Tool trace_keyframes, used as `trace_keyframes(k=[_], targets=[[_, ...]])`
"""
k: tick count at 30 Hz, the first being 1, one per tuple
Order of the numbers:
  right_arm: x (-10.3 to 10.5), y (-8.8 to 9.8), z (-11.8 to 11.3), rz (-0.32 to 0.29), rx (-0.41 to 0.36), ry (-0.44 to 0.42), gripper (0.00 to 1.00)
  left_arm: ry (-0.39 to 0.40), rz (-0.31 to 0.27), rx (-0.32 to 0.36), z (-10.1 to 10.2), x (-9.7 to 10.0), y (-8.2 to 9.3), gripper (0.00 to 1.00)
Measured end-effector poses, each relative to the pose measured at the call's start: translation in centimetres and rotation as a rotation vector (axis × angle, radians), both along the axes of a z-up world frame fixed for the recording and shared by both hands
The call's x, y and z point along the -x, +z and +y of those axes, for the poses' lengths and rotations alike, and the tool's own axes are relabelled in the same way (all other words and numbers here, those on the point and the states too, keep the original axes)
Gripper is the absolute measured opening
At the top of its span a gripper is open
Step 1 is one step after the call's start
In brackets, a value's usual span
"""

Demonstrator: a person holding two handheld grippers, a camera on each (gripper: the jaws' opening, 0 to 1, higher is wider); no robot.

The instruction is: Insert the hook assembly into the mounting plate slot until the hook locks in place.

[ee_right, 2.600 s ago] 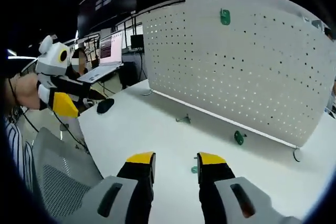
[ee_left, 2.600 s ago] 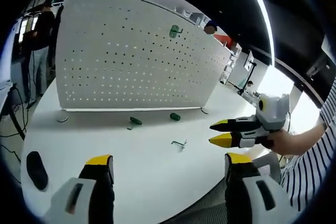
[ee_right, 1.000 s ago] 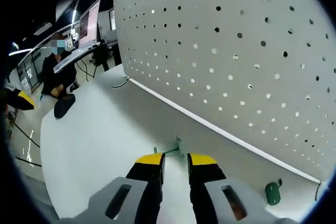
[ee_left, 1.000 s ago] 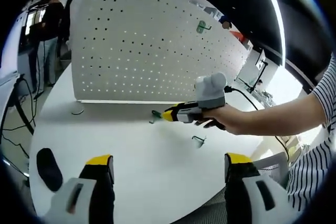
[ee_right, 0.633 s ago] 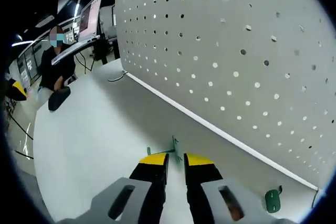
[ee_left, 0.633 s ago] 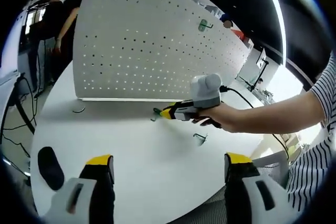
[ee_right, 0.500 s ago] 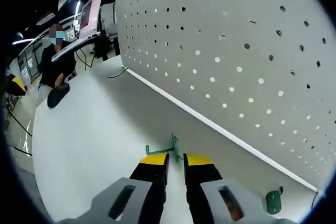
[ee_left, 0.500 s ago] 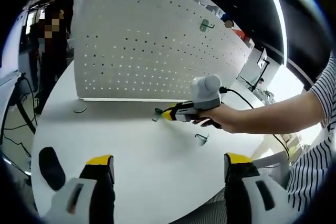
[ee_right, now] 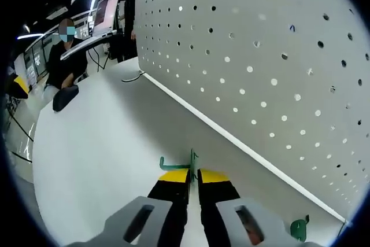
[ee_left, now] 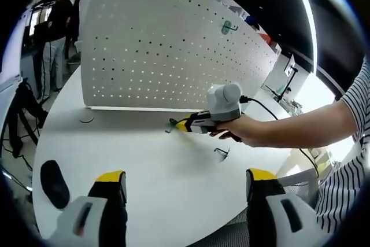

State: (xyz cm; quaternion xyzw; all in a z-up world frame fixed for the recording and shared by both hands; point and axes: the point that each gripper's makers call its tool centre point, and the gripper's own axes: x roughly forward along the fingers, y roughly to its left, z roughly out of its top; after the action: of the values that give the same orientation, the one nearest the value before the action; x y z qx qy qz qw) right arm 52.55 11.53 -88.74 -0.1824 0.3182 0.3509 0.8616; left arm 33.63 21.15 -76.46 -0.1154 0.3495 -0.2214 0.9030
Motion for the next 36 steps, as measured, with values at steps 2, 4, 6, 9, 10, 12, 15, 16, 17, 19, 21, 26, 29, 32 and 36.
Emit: trace_keyframes(k=[2,4,6,9,10,12,15,16,17,19,21,26,29,32,36], targets=[[0.1,0.0,0.1,0.003,-0.001,0.003,0.01,0.002,-0.001,-0.001,0.1,0.0,0.0,0.87],[0.2,0.0,0.0,0.011,-0.003,-0.002,0.01,0.004,0.0,0.001,0.0,-0.1,0.0,0.87],[0.4,0.0,-0.1,0.019,-0.005,-0.004,0.0,0.006,-0.002,0.002,0.0,-0.1,0.1,0.87],[0.8,0.4,-0.5,0.012,-0.011,-0.016,0.0,0.01,-0.009,0.01,-0.2,-0.3,0.2,0.87],[0.9,0.4,-0.6,0.016,-0.021,-0.022,0.0,0.01,-0.01,0.011,-0.2,-0.3,0.2,0.87],[1.2,0.8,-0.8,0.011,-0.032,-0.029,0.0,0.008,-0.012,0.012,-0.3,-0.3,0.2,0.87],[1.5,1.5,-1.1,-0.01,-0.033,-0.029,0.0,-0.005,-0.016,0.016,-0.8,-0.3,0.3,0.87],[1.6,1.6,-1.2,-0.025,-0.027,-0.026,0.0,-0.009,-0.017,0.015,-0.9,-0.3,0.3,0.87],[1.7,1.6,-1.3,-0.025,-0.026,-0.026,0.0,-0.011,-0.018,0.014,-0.9,-0.3,0.3,0.87],[2.0,1.7,-1.3,-0.007,-0.043,-0.039,0.0,-0.012,-0.021,0.021,-1.1,-0.2,0.5,0.87],[2.1,2.0,-1.2,-0.006,-0.049,-0.041,0.0,-0.013,-0.026,0.022,-1.1,-0.2,0.6,0.87],[2.2,3.4,-1.4,-0.011,-0.081,-0.058,0.0,-0.012,-0.036,0.016,-0.9,-0.2,1.1,0.87],[2.2,4.4,-1.6,-0.026,-0.089,-0.063,0.0,-0.009,-0.042,0.013,-0.7,-0.4,1.4,0.86],[2.2,5.7,-1.9,-0.042,-0.109,-0.073,0.0,-0.009,-0.059,0.015,-0.8,-0.5,2.0,0.86],[2.4,7.4,-2.4,-0.063,-0.137,-0.084,0.0,-0.01,-0.073,0.015,-1.1,-0.6,2.6,0.86]])
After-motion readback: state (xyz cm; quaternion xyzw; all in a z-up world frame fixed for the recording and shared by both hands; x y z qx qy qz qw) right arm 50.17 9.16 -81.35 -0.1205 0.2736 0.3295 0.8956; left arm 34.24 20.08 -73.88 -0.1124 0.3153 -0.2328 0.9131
